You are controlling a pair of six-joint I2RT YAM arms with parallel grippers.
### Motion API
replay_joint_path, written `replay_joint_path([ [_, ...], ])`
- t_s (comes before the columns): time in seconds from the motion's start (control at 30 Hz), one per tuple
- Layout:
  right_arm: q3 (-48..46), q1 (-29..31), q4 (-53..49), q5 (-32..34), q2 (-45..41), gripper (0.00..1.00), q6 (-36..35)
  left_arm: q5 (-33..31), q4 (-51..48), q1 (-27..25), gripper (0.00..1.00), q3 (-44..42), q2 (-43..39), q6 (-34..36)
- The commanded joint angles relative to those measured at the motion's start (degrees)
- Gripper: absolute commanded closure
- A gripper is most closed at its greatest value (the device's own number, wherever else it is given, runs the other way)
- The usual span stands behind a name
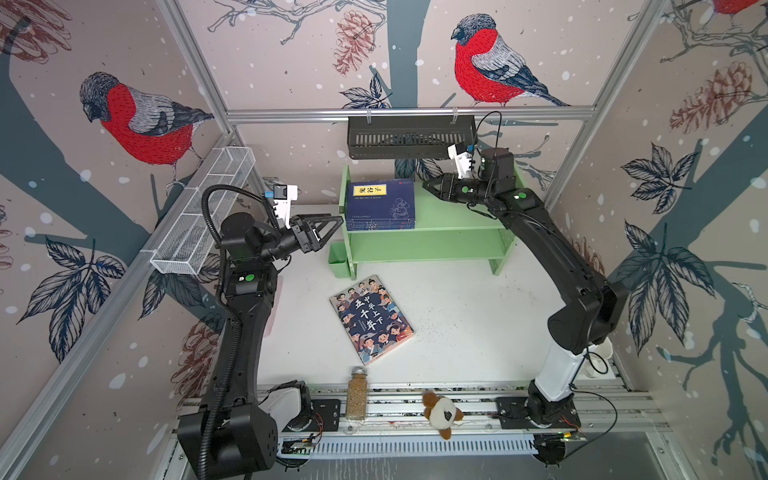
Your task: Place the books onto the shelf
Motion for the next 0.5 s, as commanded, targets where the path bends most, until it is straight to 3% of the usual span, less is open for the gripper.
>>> replay_joint_path([
  [0.0, -2.1, 0.9, 3.3, -1.5, -1.9, 0.8, -0.5, -6.6, -13.9, 0.1, 0.03, 0.2, 0.1, 8.9],
  [0.17, -6.1, 2.4, 6.4, -4.1, -3.0, 0.96, 0.0, -7.6, -15.0, 0.1, 0.03, -2.8, -0.3, 9.9],
  [0.47, -4.9, 3.7, 7.3, -5.6, -0.5, 0.98, 0.0, -7.8, -11.4, 0.1, 0.03, -7.2, -2.6, 8.0],
])
